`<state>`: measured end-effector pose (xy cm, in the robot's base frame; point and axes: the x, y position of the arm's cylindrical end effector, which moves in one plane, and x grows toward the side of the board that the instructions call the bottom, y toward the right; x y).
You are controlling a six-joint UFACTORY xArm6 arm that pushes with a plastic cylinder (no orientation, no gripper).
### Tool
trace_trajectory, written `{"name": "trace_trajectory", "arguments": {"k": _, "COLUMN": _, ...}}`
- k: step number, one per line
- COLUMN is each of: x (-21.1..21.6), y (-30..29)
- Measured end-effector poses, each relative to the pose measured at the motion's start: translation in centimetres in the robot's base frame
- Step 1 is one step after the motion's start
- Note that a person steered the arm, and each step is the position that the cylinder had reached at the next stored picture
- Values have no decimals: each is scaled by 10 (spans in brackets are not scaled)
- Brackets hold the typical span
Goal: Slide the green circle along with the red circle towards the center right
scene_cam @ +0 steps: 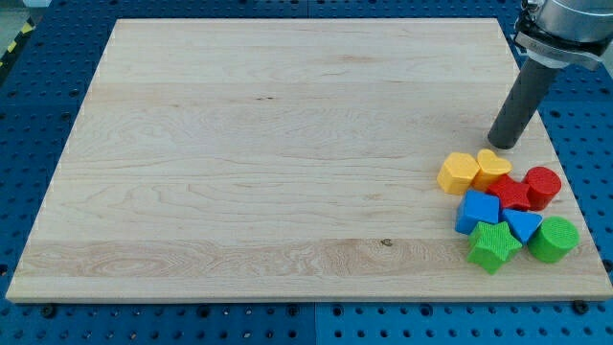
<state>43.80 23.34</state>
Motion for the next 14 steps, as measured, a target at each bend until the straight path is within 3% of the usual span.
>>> {"name": "trace_trajectory", "arguments": {"k": 1, "x": 0, "y": 9}}
{"name": "trace_trajectory", "arguments": {"k": 4, "x": 18, "y": 108}}
{"name": "trace_trajectory", "arguments": {"k": 6, "x": 48, "y": 111}}
{"name": "trace_trajectory", "arguments": {"k": 9, "x": 167, "y": 79}}
{"name": "trace_trajectory", "arguments": {"k": 11, "x": 179, "y": -10}}
{"name": "trace_trajectory", "arguments": {"k": 14, "x": 179, "y": -9}}
